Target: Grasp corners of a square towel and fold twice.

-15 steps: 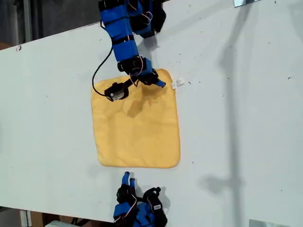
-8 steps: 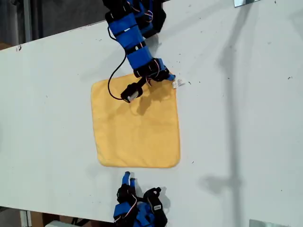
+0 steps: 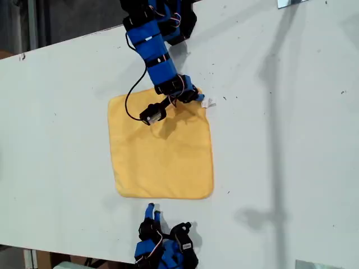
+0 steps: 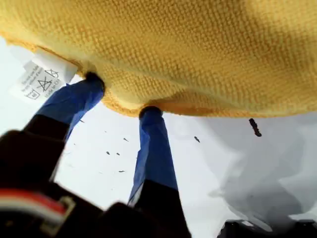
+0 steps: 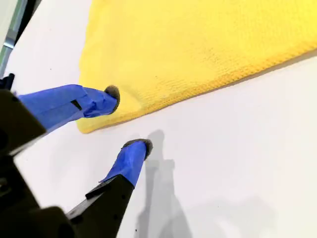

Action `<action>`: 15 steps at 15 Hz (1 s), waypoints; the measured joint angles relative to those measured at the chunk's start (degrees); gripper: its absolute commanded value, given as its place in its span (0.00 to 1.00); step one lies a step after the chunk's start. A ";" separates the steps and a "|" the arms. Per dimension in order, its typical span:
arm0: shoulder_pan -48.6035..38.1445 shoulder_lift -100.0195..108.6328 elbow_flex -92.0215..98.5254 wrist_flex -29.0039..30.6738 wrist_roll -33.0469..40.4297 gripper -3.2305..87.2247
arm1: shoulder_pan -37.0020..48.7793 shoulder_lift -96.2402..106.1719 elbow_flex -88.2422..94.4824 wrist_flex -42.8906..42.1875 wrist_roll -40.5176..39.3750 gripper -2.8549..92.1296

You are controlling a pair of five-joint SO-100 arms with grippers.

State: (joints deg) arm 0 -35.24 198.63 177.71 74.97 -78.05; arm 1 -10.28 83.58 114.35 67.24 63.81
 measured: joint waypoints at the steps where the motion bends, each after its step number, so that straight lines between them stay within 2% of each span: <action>1: 0.00 0.00 0.00 0.00 0.00 0.20 | 0.00 -0.26 -0.53 -0.44 0.00 0.03; 4: 1.76 0.00 -0.26 -0.26 0.44 0.19 | 0.18 -0.26 0.26 -0.70 0.18 0.03; 6: 6.24 -1.85 -1.41 -0.88 -0.53 0.18 | 0.18 -0.26 0.53 -0.79 0.18 0.03; 9: 19.86 -24.70 -13.01 -3.08 -13.27 0.23 | 0.44 -0.26 0.53 -0.88 -0.18 0.03; 12: 36.39 -56.07 -24.96 -13.27 -28.56 0.25 | 0.44 -0.18 0.79 -0.88 -0.18 0.03; 14: 44.82 -64.25 -26.02 -22.85 -38.58 0.26 | 0.44 -0.09 0.88 -0.88 -0.18 0.03; 15: 47.99 -69.35 -27.69 -25.05 -43.59 0.26 | 0.44 0.09 0.97 -0.88 -0.18 0.03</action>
State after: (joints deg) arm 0 12.74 129.29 150.03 49.92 -121.64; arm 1 -9.84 83.67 115.31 66.36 63.63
